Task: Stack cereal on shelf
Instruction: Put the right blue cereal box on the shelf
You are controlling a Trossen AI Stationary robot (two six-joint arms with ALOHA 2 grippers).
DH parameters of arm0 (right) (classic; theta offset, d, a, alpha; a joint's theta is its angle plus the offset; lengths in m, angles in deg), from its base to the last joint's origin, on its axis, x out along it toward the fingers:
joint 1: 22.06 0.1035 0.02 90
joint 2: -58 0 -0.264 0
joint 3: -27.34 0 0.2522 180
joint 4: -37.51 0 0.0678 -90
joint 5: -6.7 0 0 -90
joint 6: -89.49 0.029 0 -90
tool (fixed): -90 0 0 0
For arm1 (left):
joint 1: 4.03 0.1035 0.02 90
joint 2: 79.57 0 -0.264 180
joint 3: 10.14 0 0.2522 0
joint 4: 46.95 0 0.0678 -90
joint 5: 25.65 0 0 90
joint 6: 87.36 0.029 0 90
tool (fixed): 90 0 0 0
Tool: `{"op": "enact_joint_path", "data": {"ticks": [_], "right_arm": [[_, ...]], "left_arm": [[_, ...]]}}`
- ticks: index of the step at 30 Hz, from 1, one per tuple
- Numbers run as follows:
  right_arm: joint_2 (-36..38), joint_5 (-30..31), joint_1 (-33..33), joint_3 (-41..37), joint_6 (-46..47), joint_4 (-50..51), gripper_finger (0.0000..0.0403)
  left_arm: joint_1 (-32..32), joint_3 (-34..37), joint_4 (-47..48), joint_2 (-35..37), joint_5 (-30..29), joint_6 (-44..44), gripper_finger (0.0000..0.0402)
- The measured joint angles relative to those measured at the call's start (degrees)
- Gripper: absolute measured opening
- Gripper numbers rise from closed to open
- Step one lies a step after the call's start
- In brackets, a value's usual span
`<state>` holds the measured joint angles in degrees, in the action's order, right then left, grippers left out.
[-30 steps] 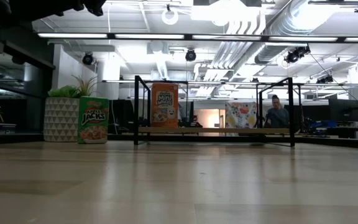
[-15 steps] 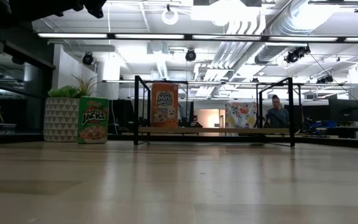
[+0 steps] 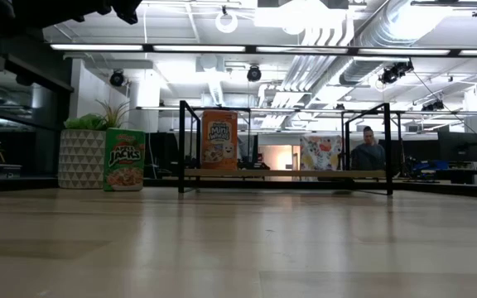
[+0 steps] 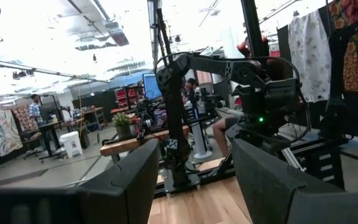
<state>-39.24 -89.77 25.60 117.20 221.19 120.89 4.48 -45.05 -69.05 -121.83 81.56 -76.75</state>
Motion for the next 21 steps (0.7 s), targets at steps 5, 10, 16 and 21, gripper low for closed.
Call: {"op": "enact_joint_path", "data": {"ticks": [5,10,16,21], "right_arm": [[1.9,5.3,-1.6,3.1,-7.8,-0.4,0.0117],[3.4,22.8,-7.0,9.7,-27.3,-2.8,0.0117],[3.4,24.5,-21.7,17.7,-58.3,-2.2,0.0118],[3.3,18.6,-37.9,22.4,-82.0,-0.4,0.0118]], "left_arm": [[0.0,0.0,-0.9,0.0,0.5,-0.1,0.0192],[0.0,0.0,-1.4,0.0,0.6,-0.1,0.0192],[0.0,0.0,-1.4,0.0,0.6,-1.0,0.0192],[0.0,0.0,-1.4,0.0,0.7,-3.3,0.0192]]}}
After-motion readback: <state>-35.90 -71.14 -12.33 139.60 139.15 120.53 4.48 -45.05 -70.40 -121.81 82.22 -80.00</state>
